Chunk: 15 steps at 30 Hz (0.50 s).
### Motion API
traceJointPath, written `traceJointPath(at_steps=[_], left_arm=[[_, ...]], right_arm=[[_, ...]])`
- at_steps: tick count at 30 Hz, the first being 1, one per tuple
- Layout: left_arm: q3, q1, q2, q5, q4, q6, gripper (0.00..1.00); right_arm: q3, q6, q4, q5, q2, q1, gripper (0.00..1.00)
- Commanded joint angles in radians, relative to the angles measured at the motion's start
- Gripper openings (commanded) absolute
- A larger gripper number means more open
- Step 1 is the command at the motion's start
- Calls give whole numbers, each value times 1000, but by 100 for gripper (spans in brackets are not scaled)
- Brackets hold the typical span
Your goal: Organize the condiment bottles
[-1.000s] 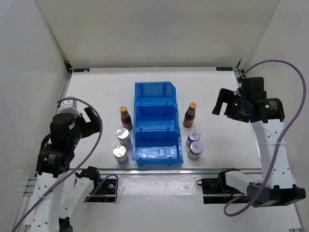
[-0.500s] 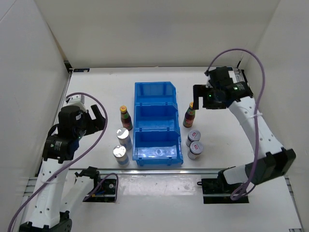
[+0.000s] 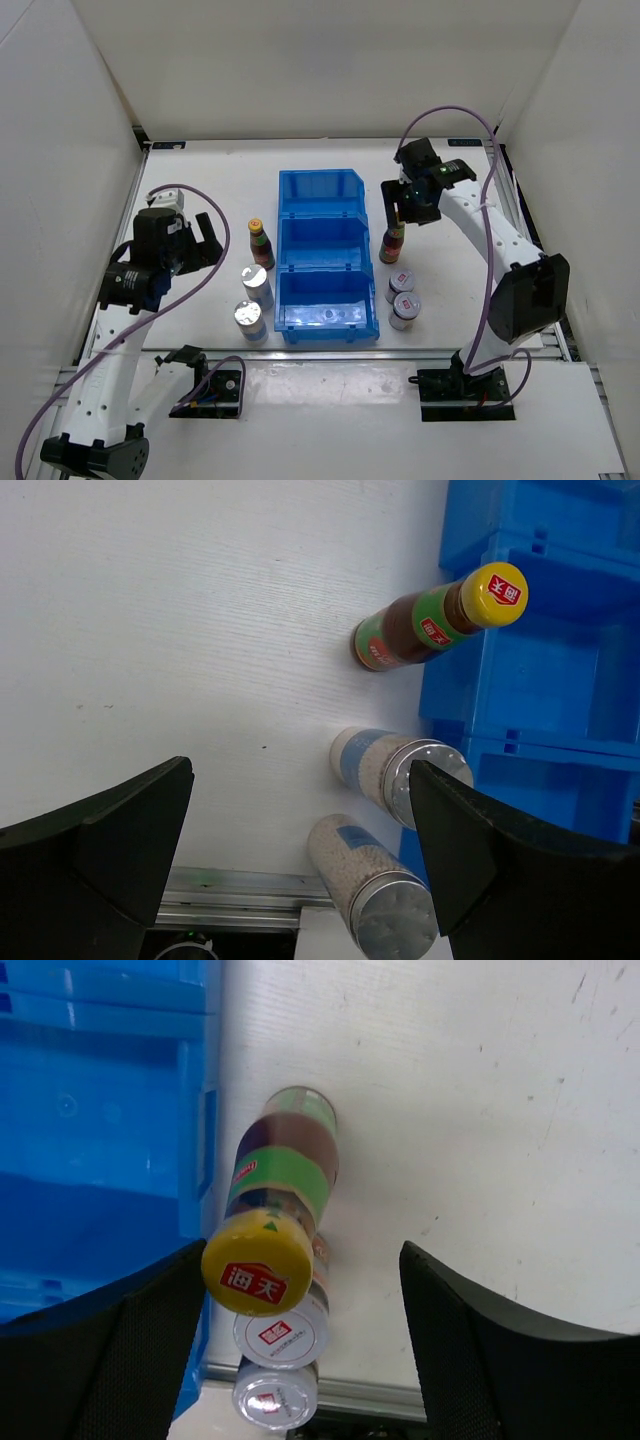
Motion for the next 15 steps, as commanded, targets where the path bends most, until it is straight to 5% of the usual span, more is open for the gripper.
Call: traceJointPath(at_steps=[1,10,15], left_arm=[[14,-4,-5,-18,-2,14,100],[14,-4,15,-36,-2,23,100],[14,-4,15,-36,-2,5,100]], right_arm=[[16,-24,67,-6,3,-5,75],[95,-46,30,-25,88,-14,29],[170,-32,-4,54,65,-3,13]])
